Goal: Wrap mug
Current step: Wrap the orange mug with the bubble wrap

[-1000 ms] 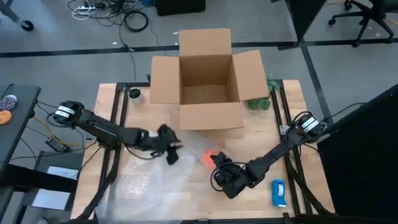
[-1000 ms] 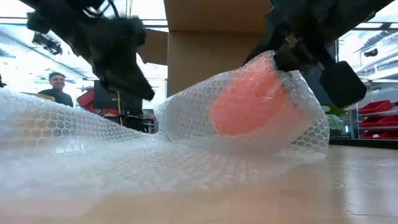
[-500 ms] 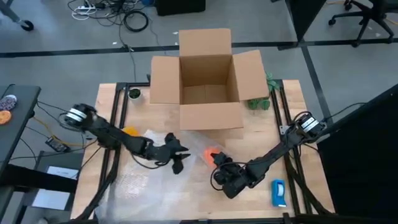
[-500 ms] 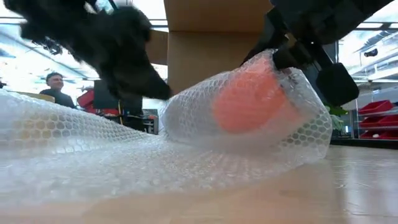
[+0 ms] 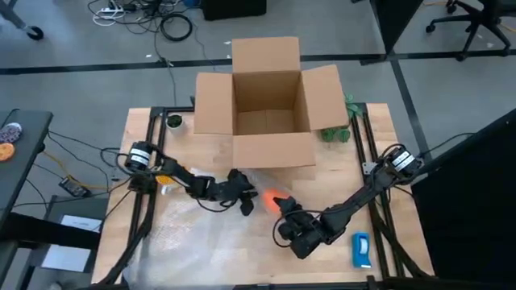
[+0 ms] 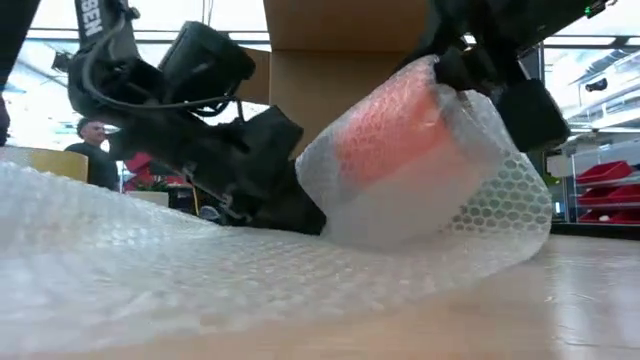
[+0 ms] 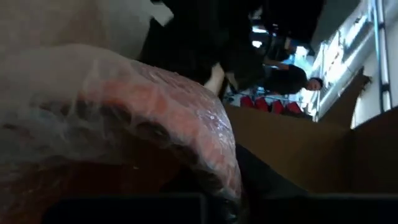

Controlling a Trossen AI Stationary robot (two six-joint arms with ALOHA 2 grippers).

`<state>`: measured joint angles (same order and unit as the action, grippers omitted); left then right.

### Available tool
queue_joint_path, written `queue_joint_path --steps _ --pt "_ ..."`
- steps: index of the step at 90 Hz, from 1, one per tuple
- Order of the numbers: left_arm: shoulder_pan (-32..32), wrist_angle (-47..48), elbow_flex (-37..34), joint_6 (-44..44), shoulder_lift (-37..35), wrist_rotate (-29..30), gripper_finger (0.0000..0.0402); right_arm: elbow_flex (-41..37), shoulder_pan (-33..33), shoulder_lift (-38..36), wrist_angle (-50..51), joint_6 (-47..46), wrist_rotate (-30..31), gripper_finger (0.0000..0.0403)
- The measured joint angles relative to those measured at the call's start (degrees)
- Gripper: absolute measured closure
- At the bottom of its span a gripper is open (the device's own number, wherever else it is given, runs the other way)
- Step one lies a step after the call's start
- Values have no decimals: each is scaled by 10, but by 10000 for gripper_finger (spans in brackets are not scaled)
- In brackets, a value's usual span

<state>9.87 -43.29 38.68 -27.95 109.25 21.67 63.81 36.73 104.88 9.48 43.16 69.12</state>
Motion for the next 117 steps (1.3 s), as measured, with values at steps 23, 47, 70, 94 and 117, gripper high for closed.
queue_joint_path --steps 23,47,70,94,117 --pt "-31 1 33 44 0 -4 294 -1 -1 -1 -55 6 -40 400" --pt "-51 3 51 109 0 -3 294 -1 -9 -1 -30 -37 -116 400" --pt "-69 -11 75 193 0 9 294 -10 -35 9 -11 -46 -184 400" --pt "-83 -4 107 264 0 1 294 -12 -45 8 -17 -6 -199 400" --pt "-78 5 118 275 -19 -16 294 -13 -61 7 -14 -30 -225 400"
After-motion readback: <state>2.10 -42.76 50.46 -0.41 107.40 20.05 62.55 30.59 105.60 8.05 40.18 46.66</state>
